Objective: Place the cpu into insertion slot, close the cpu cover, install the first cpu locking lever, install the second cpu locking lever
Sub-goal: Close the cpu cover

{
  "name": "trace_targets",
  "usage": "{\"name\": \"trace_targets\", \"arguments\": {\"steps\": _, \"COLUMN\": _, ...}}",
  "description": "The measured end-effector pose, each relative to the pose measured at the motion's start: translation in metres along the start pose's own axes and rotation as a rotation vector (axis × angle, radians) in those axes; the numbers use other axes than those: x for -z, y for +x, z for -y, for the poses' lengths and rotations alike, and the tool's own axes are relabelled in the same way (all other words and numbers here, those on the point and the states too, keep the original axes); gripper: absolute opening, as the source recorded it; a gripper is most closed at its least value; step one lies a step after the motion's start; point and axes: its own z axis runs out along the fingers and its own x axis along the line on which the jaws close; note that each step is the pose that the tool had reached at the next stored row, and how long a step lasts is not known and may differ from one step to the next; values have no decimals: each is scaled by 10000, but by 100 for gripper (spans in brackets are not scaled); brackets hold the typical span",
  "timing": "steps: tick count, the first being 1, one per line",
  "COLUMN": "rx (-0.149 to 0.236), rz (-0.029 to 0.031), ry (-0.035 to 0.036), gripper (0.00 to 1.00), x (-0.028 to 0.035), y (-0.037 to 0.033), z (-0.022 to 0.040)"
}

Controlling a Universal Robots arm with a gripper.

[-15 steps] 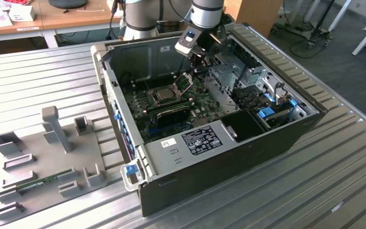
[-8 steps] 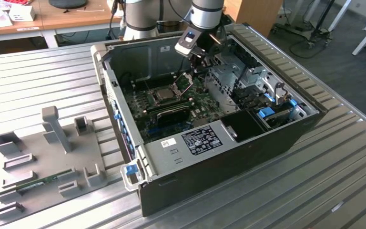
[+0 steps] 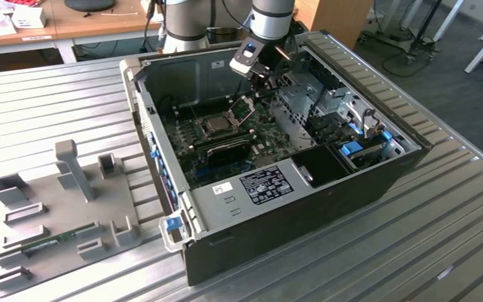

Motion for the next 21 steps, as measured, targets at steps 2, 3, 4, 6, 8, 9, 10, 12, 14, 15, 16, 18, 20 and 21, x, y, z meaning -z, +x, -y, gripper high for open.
{"name": "trace_targets", "arguments": {"steps": 2, "rx": 1, "rz": 0, "ry": -9, "gripper": 11, "x": 1, "y": -1, "z": 46}}
{"name": "trace_targets", "arguments": {"steps": 3, "rx": 1, "rz": 0, "ry": -16, "gripper": 11, "x": 2, "y": -2, "z": 75}}
{"name": "trace_targets", "arguments": {"steps": 4, "rx": 1, "rz": 0, "ry": -25, "gripper": 11, "x": 3, "y": -3, "z": 109}}
{"name": "trace_targets", "arguments": {"steps": 6, "rx": 1, "rz": -1, "ry": -41, "gripper": 11, "x": 5, "y": -5, "z": 174}}
{"name": "trace_targets", "arguments": {"steps": 8, "rx": 2, "rz": -1, "ry": -59, "gripper": 11, "x": 8, "y": -6, "z": 244}}
{"name": "trace_targets", "arguments": {"steps": 9, "rx": 2, "rz": -3, "ry": -69, "gripper": 11, "x": 9, "y": -6, "z": 281}}
{"name": "trace_targets", "arguments": {"steps": 10, "rx": 3, "rz": -4, "ry": -79, "gripper": 11, "x": 11, "y": -6, "z": 318}}
{"name": "trace_targets", "arguments": {"steps": 12, "rx": 2, "rz": -8, "ry": -100, "gripper": 11, "x": 13, "y": -7, "z": 394}}
{"name": "trace_targets", "arguments": {"steps": 14, "rx": 3, "rz": -18, "ry": -120, "gripper": 11, "x": 15, "y": -8, "z": 462}}
{"name": "trace_targets", "arguments": {"steps": 15, "rx": 3, "rz": -21, "ry": -129, "gripper": 11, "x": 16, "y": -8, "z": 493}}
{"name": "trace_targets", "arguments": {"steps": 16, "rx": 3, "rz": -23, "ry": -137, "gripper": 11, "x": 17, "y": -8, "z": 520}}
{"name": "trace_targets", "arguments": {"steps": 18, "rx": 3, "rz": -23, "ry": -151, "gripper": 11, "x": 21, "y": -9, "z": 578}}
{"name": "trace_targets", "arguments": {"steps": 20, "rx": 4, "rz": -23, "ry": -162, "gripper": 11, "x": 23, "y": -10, "z": 621}}
{"name": "trace_targets", "arguments": {"steps": 21, "rx": 3, "rz": -22, "ry": -164, "gripper": 11, "x": 23, "y": -10, "z": 623}}
